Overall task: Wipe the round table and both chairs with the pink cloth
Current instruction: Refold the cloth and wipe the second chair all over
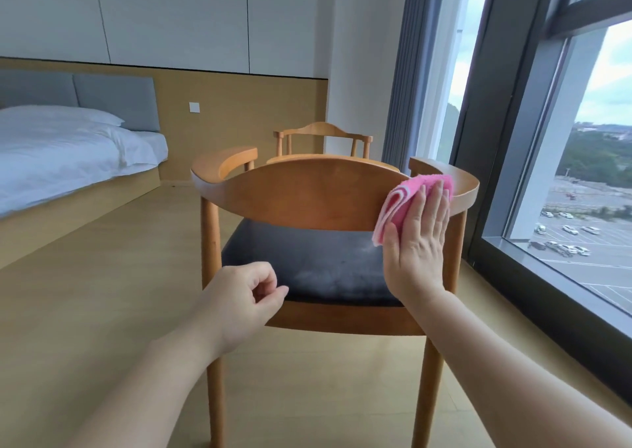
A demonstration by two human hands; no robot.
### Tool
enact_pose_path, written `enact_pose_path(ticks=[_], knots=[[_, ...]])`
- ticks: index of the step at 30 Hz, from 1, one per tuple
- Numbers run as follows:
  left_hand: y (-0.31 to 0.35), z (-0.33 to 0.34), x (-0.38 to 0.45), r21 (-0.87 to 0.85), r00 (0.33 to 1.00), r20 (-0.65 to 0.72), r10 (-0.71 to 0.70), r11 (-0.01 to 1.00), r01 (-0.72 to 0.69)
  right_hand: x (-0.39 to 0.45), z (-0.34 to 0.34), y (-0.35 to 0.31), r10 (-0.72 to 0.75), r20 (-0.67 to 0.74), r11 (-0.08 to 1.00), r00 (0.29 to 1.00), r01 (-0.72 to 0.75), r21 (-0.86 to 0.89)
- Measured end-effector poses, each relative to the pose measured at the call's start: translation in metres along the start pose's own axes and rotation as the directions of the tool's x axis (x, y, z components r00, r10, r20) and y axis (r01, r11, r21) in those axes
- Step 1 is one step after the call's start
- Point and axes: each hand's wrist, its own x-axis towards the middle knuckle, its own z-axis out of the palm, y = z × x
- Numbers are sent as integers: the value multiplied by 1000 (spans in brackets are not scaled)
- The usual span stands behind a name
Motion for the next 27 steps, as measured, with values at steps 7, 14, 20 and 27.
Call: enact_pose_path(ticks=[7, 14, 20, 27], knots=[[-31, -14, -28, -43, 990, -109, -85, 996, 81, 13, 1, -35, -484, 115, 811, 868, 494, -313], [-68, -40, -51, -72, 972, -175, -157, 987, 146, 26, 12, -86, -581, 256, 633, 773, 626, -454], [-97, -74, -56, -7, 967, -205, -153, 988, 154, 23, 34, -124, -615, 373, 506, 695, 710, -489], [-129, -96, -75, 8, 944, -242, -222, 973, 231, 20, 71, -181, -527, 549, 334, 649, 752, -569]])
